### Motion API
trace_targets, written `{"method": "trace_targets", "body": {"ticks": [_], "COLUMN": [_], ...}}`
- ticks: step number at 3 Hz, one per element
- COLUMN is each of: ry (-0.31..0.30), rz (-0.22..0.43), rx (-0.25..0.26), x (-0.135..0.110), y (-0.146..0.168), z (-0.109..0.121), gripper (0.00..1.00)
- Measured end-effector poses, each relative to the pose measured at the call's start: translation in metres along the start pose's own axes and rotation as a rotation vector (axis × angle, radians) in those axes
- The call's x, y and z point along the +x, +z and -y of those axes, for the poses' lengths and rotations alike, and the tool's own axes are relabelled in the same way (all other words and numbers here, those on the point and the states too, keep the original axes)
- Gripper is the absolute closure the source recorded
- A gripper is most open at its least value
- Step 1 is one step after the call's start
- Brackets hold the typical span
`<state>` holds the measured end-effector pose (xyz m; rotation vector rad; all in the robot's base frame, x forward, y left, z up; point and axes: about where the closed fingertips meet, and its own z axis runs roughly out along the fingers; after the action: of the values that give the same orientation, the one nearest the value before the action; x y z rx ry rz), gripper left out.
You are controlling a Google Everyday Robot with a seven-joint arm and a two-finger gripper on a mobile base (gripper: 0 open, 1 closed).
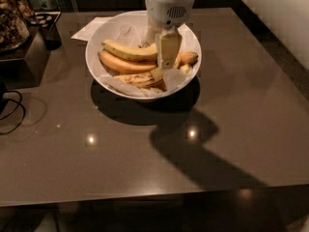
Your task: Pick banana from white bowl
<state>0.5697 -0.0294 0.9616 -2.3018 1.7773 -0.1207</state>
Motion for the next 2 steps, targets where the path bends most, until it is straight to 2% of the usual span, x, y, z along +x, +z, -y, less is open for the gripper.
{"method": "trace_targets", "body": {"ticks": [2], "ry": [0.006], "rz": [0.005], "rx": [-0.028], "x": [-0.005], "y": [0.0144], "z": [0.0059], "gripper": [0.37]}}
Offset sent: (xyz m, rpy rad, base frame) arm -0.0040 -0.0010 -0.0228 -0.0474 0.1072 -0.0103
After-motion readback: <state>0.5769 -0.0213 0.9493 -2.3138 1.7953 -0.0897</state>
